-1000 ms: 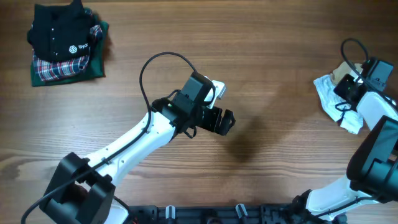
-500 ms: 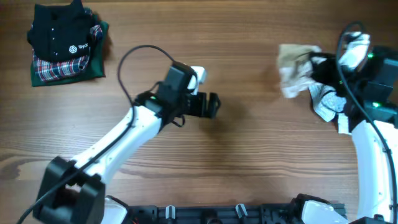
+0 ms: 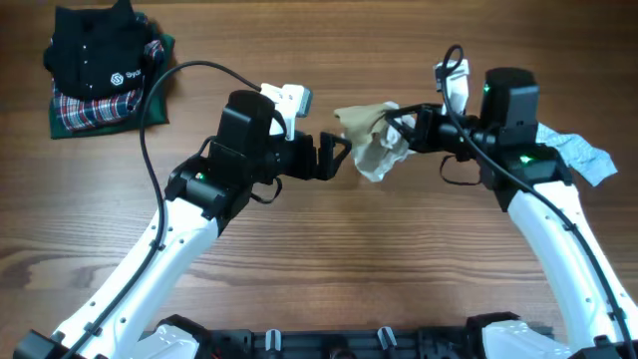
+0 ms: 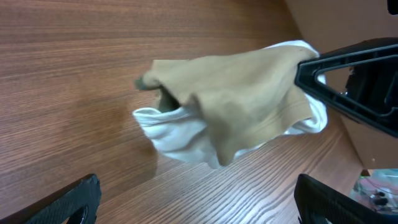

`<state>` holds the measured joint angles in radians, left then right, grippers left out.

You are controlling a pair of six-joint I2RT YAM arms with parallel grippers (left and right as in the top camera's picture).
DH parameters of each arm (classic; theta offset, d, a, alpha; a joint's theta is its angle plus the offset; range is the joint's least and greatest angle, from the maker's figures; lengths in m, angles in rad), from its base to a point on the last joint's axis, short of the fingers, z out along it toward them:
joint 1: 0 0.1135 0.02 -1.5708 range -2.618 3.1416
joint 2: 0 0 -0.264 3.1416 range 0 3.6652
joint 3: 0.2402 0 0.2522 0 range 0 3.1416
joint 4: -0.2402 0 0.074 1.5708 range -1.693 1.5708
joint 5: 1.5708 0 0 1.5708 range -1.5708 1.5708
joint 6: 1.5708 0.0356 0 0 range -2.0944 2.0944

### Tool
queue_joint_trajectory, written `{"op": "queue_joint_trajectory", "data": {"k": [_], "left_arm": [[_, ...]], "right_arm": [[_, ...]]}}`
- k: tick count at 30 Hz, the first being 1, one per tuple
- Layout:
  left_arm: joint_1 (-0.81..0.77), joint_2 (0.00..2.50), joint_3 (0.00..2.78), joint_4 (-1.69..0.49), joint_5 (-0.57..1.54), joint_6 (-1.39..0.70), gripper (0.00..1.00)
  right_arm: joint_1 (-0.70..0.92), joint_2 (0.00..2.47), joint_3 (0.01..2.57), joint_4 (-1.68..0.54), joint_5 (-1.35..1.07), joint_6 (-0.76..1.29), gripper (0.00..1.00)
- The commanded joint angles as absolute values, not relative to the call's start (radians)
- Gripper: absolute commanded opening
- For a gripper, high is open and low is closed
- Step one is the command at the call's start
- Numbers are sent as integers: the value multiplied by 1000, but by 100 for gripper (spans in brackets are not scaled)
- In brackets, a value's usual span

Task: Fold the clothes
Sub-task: 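Lift the beige-white bodysuit and bring it to the left gripper, then grasp the bodysuit with the left gripper and release the right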

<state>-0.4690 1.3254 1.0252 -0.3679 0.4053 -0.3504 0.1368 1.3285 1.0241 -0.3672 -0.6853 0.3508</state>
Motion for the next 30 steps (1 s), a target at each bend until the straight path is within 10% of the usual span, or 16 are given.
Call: {"op": "queue_joint_trajectory", "data": {"k": [1,17,24,28,30], "left_arm": [[-469,1311,1034,-348,430,-361,100],[-469,1311,1034,-250,392,-616,71],[-469,1326,1034,-249,380,-645,4],[-469,1326,1034,-250,327,-640,4],[-469,1326,1034,-250,319,-636,4]], "right_arm": [[193,1339,1040,-327,-723,396,4],[239,1340,1040,-269,-762,450,4],[239,1340,1040,-241,-779,473,4],[238,1340,1040,-307,-641,463,23],[238,1339,1040,-372,-548,364,48]]}}
